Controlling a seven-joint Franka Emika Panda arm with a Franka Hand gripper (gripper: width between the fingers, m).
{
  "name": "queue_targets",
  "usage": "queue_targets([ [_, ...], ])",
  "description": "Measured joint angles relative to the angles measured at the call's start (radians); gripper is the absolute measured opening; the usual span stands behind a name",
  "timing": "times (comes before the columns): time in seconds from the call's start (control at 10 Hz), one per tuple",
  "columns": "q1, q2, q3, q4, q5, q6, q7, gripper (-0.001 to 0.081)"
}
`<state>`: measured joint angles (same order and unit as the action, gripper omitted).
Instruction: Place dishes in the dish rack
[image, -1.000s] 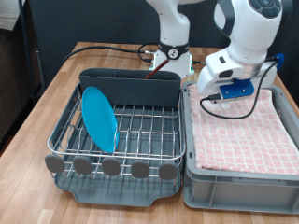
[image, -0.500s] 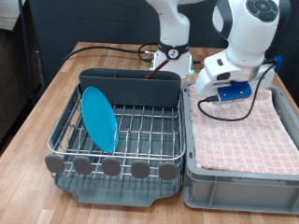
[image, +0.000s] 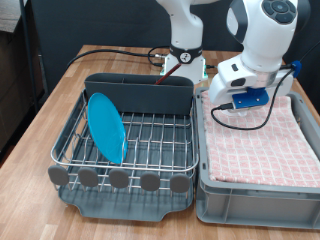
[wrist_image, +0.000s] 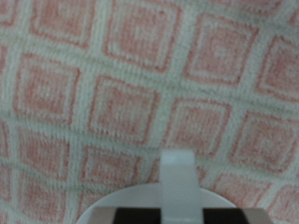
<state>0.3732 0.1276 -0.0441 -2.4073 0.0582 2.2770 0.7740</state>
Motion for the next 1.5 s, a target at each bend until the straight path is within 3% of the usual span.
queue_targets([
  [0.1, 0.0, -0.001, 0.0, 0.0, 0.004, 0.001, 0.002, 0.0071],
  [0.4, 0.0, -0.025, 0.0, 0.003, 0.009, -0.018, 0.019, 0.0072],
  [1.1, -0.008, -0.15, -0.044, 0.054, -0.037, -0.1, 0.026, 0.0072],
  [1.5, -0.039, -0.194, -0.086, 0.097, -0.118, -0.02, 0.016, 0.0072],
])
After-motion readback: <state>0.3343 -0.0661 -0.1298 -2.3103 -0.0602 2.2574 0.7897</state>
